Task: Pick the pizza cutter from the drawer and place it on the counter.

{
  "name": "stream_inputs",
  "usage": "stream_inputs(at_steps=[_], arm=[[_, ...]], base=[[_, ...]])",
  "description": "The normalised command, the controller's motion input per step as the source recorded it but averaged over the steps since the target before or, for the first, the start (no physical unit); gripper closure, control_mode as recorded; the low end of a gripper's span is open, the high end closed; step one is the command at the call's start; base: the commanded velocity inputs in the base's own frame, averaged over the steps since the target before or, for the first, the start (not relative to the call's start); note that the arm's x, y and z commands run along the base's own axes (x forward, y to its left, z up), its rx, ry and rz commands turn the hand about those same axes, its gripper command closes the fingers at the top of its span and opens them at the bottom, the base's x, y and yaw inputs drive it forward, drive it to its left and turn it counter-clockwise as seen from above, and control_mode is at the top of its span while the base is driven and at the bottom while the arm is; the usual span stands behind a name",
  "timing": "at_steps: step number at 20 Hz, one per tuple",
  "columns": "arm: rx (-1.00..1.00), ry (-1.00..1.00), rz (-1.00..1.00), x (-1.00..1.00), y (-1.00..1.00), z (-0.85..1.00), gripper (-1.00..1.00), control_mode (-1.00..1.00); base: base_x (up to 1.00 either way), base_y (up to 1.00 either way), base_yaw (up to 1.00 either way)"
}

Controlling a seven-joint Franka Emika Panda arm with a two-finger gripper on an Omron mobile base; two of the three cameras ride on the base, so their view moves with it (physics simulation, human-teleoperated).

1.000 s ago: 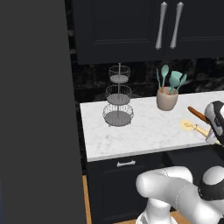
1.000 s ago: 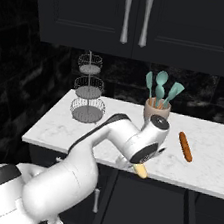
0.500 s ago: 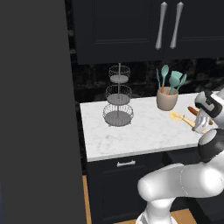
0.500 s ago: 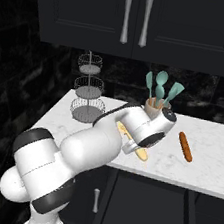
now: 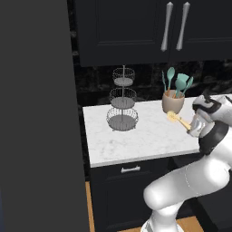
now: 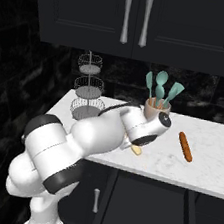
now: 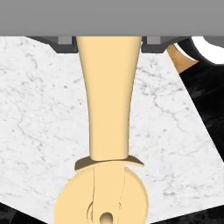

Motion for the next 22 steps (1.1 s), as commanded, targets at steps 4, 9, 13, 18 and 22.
stream_inputs(at_steps=[4, 9, 13, 18, 22], arm=[[0.00, -0.13, 0.00, 0.40, 0.01, -0.65, 1.00, -1.00], [0.00, -0.04, 0.00, 0.50, 0.03, -0.51, 1.00, -1.00], [0.00, 0.00, 0.00, 0.50, 0.00, -0.38, 1.00, -1.00], [0.00, 0.00, 0.00, 0.46, 0.00, -0.43, 1.00, -1.00], [0.00, -0.05, 0.00, 0.31, 0.08, -0.23, -1.00, -1.00]], base=[[0.00, 0.00, 0.00], [0.00, 0.00, 0.00], [0.00, 0.00, 0.00], [0.00, 0.00, 0.00], [0.00, 0.00, 0.00]])
